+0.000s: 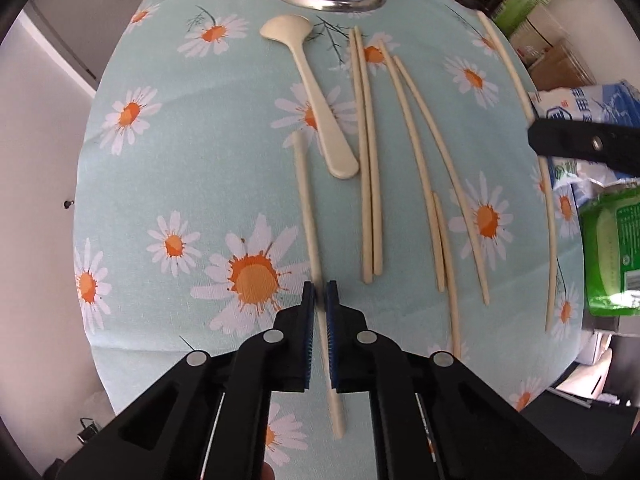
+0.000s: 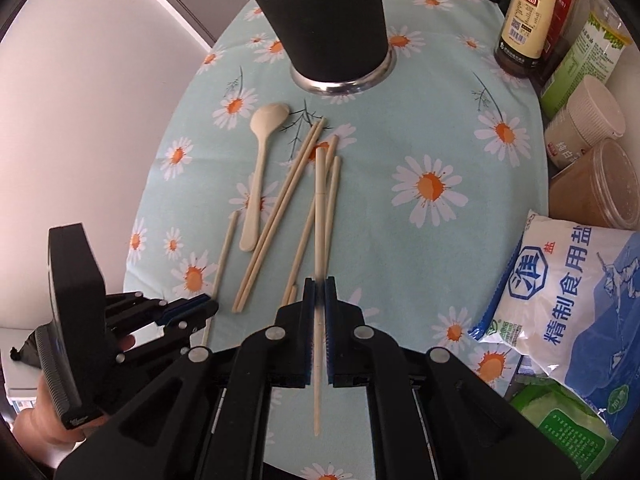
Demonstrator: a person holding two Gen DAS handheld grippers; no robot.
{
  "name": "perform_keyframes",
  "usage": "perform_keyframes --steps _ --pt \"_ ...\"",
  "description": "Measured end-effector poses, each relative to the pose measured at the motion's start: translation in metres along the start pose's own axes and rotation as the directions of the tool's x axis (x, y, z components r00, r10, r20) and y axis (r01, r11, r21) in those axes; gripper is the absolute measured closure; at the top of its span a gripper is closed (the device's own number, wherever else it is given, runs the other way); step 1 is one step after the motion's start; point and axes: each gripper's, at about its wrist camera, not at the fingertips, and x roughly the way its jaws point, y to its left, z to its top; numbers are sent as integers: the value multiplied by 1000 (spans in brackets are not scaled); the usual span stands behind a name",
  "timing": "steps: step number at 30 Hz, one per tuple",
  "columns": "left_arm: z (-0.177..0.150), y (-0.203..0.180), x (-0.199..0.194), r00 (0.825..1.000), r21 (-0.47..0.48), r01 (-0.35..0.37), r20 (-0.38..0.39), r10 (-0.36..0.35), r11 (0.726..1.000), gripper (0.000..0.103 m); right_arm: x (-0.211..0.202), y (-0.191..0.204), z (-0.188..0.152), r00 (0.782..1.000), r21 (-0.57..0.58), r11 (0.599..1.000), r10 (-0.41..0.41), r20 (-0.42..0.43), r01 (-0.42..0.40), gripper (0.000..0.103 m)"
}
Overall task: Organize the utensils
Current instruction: 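Grasp a single chopstick with the right tool while the left tool grasps another, then lift both chopsticks and drop them into the black holder, opening both tools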
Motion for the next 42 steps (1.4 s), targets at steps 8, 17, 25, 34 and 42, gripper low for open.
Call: perform_keyframes --steps 8,17,25,34,42 --pt "1 8 -2 1000 -81 20 19 -19 997 99 0 -2 -6 997 4 997 73 -10 -73 98" --pt "6 46 -49 982 -106 114 165 -96 988 99 -5 12 -2 995 32 995 93 25 -94 97" --pt "27 53 -102 907 -8 236 361 -218 972 99 -26 41 10 981 40 993 102 165 -110 97" --pt "71 66 -145 793 104 337 504 -342 936 99 -68 55 32 899 34 986 132 417 -161 97" --pt "117 70 -172 657 212 395 616 -436 894 99 -98 48 72 794 29 986 114 597 -163 97"
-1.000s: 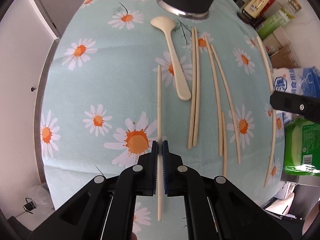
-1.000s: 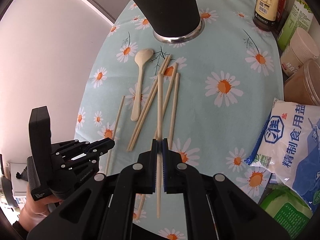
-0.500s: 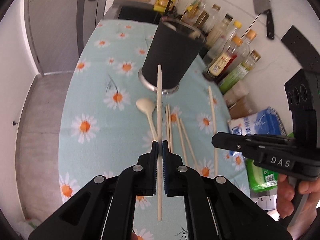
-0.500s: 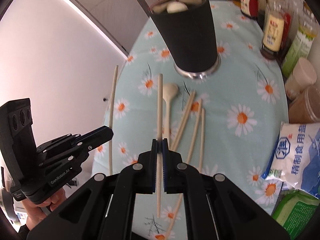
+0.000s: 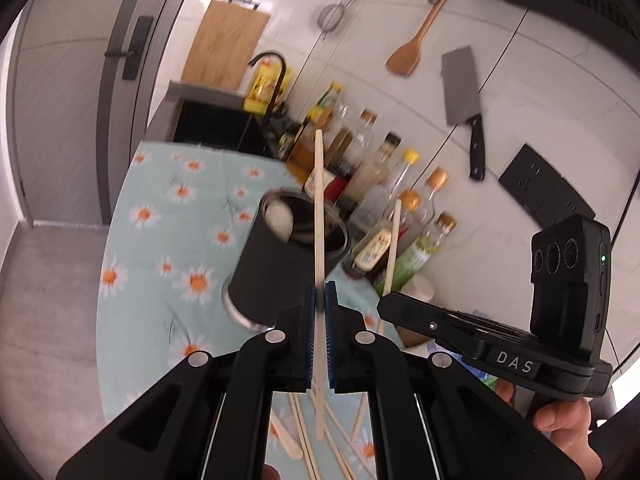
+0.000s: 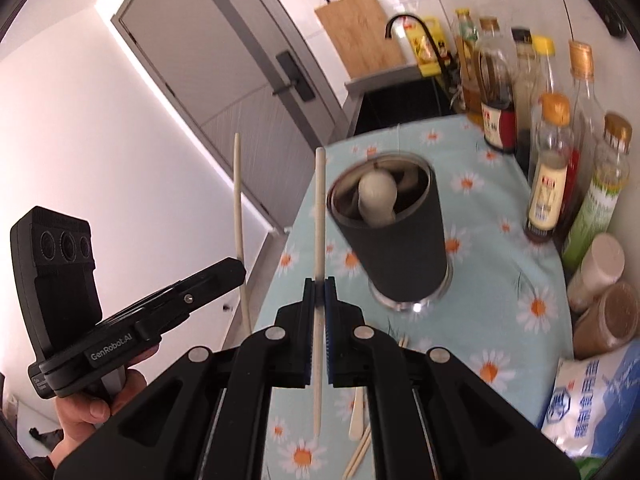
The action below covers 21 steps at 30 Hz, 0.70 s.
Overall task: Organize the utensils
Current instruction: 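Lift both chopsticks and drop them into the black holder, opening both tools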
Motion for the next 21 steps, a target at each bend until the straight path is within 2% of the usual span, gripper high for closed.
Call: perform_keyframes --steps 6,8,12,17,21 --pt "38 -3 7 991 63 54 121 -61 997 99 -3 -5 36 986 1 1000 -3 164 3 97" --pt "50 -4 10 981 93 69 173 -85 993 99 -2 -8 50 978 12 1000 -12 208 9 97" --pt "70 -4 20 960 149 56 262 -94 987 99 -5 -12 72 954 8 999 -46 297 46 97" --pt "87 2 39 949 169 78 289 -125 983 99 -3 -22 97 913 19 998 -64 402 62 97" --pt "95 10 55 943 137 98 303 -136 986 99 12 -33 101 902 46 995 -103 420 92 97"
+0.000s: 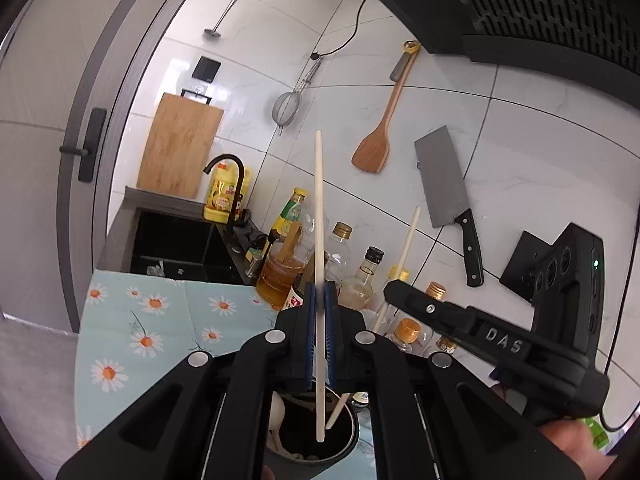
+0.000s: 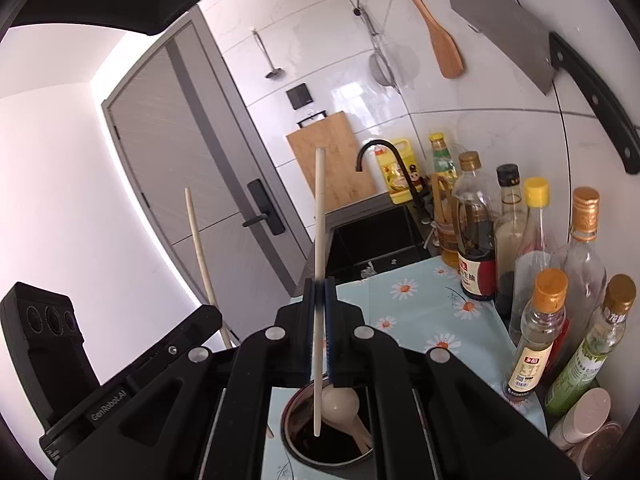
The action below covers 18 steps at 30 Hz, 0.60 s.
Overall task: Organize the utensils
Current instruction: 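Lift both chopsticks and drop them into the black holder, opening both tools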
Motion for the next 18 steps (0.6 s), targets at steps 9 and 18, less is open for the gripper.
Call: perform_keyframes --steps 9,18 --pt "-11 10 25 998 13 21 -53 -21 1000 98 27 -6 -18 996 15 998 -62 -58 63 96" --pt "-16 14 22 995 12 20 -101 -19 1000 58 15 -15 -17 995 85 993 -79 -66 84 68"
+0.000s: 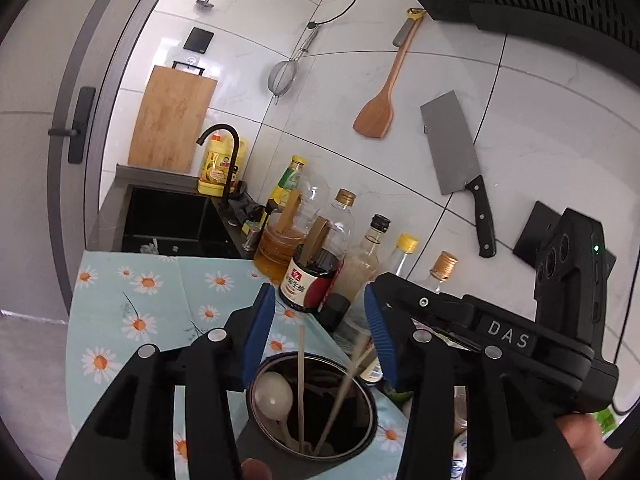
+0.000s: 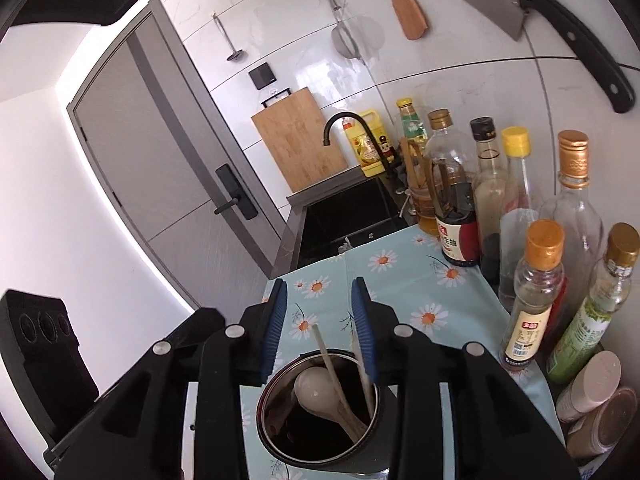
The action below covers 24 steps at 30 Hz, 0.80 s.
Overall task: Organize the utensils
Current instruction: 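Lift both chopsticks and drop them into the black holder, opening both tools, then move both tools back over the remaining chopsticks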
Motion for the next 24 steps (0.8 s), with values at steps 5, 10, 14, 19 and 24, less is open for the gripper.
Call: perform_keyframes --steps 5,10,14,19,24 --pt "2 -3 -21 1000 9 -22 18 22 1000 58 -19 1 2 1000 7 1000 6 13 -6 68" --pt "3 -13 -48 999 18 -32 24 31 999 58 -43 7 0 1000 4 1000 24 12 -24 68" --pt "2 -25 -72 1000 21 -13 9 12 1000 58 -67 14 -6 999 -10 999 43 9 -43 62" --pt "-7 -47 -108 1000 69 -10 -10 10 998 58 -101 25 -17 997 -51 996 69 -46 -71 59" --pt "-21 -62 -136 998 96 -7 -62 13 995 58 -122 25 -29 981 -74 995 48 -190 -63 58"
